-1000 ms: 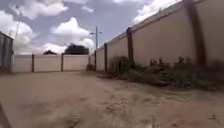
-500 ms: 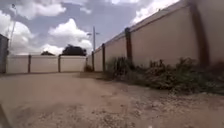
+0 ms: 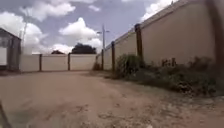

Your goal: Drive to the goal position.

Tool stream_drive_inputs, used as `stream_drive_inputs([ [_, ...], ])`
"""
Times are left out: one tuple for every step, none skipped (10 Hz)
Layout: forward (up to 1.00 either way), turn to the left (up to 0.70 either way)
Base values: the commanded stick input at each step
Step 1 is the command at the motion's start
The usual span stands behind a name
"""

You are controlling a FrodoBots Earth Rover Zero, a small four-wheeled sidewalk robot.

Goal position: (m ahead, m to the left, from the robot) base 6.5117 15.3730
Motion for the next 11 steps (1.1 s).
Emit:
stream_drive_inputs([
  [0.22, 0.86],
  [0.22, 0.86],
  [0.22, 0.88],
  [0.22, 0.88],
  [0.22, 0.88],
  [0.23, 0.9],
  [0.23, 0.92],
  [0.23, 0.94],
  [0.23, 0.94],
  [0.23, 0.94],
  [0.23, 0.94],
])
